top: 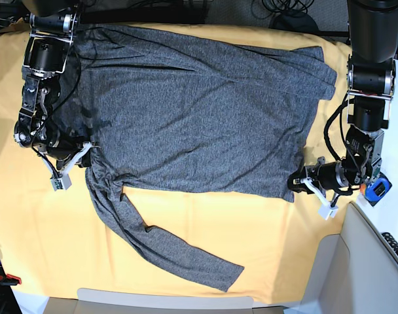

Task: Fold the T-shirt properly
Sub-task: 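Lift the hem edge with both grippers and fold it onto the shoulders, then release the fold and move the right gripper to the hanging sleeve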

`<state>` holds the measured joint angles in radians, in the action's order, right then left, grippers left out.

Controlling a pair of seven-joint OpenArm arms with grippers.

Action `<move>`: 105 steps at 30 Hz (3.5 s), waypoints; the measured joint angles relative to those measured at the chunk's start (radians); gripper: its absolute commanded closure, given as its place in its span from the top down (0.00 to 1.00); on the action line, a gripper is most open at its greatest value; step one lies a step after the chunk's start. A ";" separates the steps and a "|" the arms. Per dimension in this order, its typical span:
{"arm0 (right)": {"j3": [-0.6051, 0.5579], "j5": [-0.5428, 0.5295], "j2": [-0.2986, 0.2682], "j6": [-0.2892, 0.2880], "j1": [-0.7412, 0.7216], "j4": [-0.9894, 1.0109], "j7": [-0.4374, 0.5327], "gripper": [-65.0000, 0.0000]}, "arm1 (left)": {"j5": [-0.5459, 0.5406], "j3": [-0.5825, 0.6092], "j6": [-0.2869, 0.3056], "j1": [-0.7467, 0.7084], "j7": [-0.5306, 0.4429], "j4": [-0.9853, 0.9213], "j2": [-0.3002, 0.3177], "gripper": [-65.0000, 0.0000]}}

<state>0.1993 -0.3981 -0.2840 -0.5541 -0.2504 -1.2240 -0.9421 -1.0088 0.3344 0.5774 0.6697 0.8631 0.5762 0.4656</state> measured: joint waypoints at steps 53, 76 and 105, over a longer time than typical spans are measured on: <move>0.227 0.270 0.105 -0.011 0.402 -0.500 -0.052 0.00 | -0.003 -0.544 0.007 -0.711 0.200 0.817 0.102 0.00; 0.291 0.318 0.143 -0.015 0.401 -0.613 -0.064 0.55 | 0.140 -0.587 0.003 -0.712 0.270 0.847 0.096 0.44; 0.277 0.313 0.208 -0.007 -0.256 0.269 0.138 0.53 | 0.142 -0.739 -0.001 -0.707 0.337 1.018 0.077 0.44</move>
<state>0.4763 -0.0849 -0.0761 -0.5613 -0.5064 -0.9550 -0.8043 -0.8669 -0.4049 0.5766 -0.0376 1.2003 1.5940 0.5426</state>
